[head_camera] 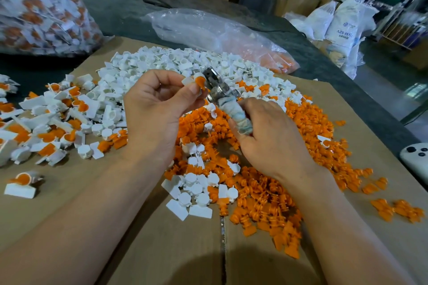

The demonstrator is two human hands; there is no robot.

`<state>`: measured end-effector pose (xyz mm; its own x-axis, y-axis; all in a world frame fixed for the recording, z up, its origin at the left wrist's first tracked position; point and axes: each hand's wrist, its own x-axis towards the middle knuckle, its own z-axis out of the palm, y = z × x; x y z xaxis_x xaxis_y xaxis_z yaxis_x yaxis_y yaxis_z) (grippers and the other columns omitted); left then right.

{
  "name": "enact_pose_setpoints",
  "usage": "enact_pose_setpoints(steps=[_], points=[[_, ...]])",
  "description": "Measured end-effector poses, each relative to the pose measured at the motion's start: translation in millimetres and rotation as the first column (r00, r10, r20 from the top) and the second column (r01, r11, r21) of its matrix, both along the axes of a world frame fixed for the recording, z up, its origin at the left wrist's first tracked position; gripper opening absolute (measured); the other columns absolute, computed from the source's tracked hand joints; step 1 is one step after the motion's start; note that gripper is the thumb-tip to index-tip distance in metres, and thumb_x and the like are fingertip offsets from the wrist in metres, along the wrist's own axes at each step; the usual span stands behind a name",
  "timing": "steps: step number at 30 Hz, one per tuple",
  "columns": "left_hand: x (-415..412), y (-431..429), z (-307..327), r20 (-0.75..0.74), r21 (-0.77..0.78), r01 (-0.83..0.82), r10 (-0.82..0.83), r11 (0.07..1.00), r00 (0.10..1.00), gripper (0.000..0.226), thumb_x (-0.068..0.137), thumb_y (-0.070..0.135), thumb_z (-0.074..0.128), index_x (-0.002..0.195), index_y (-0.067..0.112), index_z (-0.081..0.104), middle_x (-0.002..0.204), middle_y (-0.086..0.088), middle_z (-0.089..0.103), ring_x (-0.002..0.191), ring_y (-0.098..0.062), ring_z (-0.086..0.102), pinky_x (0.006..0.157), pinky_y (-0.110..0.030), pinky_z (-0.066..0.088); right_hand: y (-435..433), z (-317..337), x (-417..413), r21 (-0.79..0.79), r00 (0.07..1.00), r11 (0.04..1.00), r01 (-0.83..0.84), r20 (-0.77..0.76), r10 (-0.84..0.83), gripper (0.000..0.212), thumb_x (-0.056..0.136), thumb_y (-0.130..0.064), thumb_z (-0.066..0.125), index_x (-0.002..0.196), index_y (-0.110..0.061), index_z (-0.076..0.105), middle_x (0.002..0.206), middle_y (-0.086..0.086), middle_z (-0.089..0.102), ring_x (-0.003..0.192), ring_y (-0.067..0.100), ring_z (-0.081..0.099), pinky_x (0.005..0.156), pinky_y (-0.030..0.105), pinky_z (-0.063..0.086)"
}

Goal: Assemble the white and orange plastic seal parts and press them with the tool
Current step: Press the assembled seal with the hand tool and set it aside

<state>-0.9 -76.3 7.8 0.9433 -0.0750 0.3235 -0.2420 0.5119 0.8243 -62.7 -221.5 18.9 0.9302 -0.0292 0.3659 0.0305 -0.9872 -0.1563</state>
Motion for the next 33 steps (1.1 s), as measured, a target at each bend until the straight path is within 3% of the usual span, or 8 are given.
enact_pose_setpoints(steps=[4,11,15,19,25,33], points=[[0.7,-0.4,-1.1,0.002,0.009,0.002,-0.002,1.000,1.000,0.017,0.074,-0.001,0.065,0.075,0.014,0.056,0.054,0.007,0.066,0.061,-0.009,0.068,0.059,-0.022,0.055,1.6,1.1,-0.5,-0.037,1.000,0.999,-0.019,0.006,0.019,0.031,0.090,-0.030,0.051,0.114,-0.010,0.050,0.102,0.006,0.056,0.088,0.014,0.035,0.063,0.021,0.013],[-1.9,-1.4,-0.3,0.000,-0.002,0.040,-0.040,0.999,0.999,0.016,0.063,0.012,0.065,0.076,0.011,0.056,0.054,0.006,0.065,0.061,-0.009,0.068,0.058,-0.021,0.054,3.3,2.6,-2.0,-0.109,0.999,0.994,0.010,0.047,-0.005,0.025,0.087,-0.031,0.055,0.103,-0.012,0.055,0.092,0.004,0.057,0.084,0.012,0.030,0.062,0.026,0.011],[-3.3,-1.9,0.3,0.005,-0.011,0.044,-0.044,0.999,0.999,0.016,0.064,0.011,0.065,0.076,0.010,0.055,0.053,0.006,0.064,0.060,-0.008,0.068,0.058,-0.021,0.054,5.0,3.9,-2.6,-0.059,1.000,0.998,0.004,0.015,-0.003,0.023,0.088,-0.029,0.054,0.104,-0.013,0.052,0.090,0.001,0.054,0.079,0.011,0.034,0.056,0.030,0.016],[-3.5,-1.7,0.4,-0.005,-0.020,0.051,-0.051,0.999,0.999,0.015,0.063,0.012,0.064,0.075,0.011,0.055,0.052,0.006,0.063,0.059,-0.008,0.067,0.057,-0.020,0.053,5.3,3.4,-2.3,0.004,0.999,1.000,-0.022,-0.030,0.022,0.018,0.090,-0.028,0.052,0.102,-0.017,0.047,0.082,-0.005,0.043,0.071,0.012,0.039,0.052,0.015,0.025],[-3.7,-0.2,0.9,-0.010,-0.017,0.052,-0.052,0.999,0.999,0.013,0.073,0.001,0.062,0.075,0.010,0.054,0.050,0.007,0.063,0.055,-0.005,0.065,0.052,-0.015,0.050,7.9,3.7,-2.6,0.090,0.996,0.994,-0.061,-0.060,0.067,0.014,0.089,-0.024,0.053,0.089,-0.020,0.040,0.069,-0.010,0.040,0.061,0.011,0.041,0.047,0.025,0.028],[-4.0,0.6,1.1,-0.028,-0.011,0.044,-0.044,0.999,0.999,0.018,0.078,-0.007,0.060,0.075,0.009,0.052,0.049,0.008,0.062,0.052,-0.004,0.063,0.049,-0.014,0.048,10.1,3.7,-3.0,0.187,0.992,0.979,-0.079,-0.077,0.095,0.016,0.086,-0.017,0.057,0.085,-0.017,0.042,0.067,0.001,0.049,0.059,0.021,0.047,0.047,0.033,0.032]])
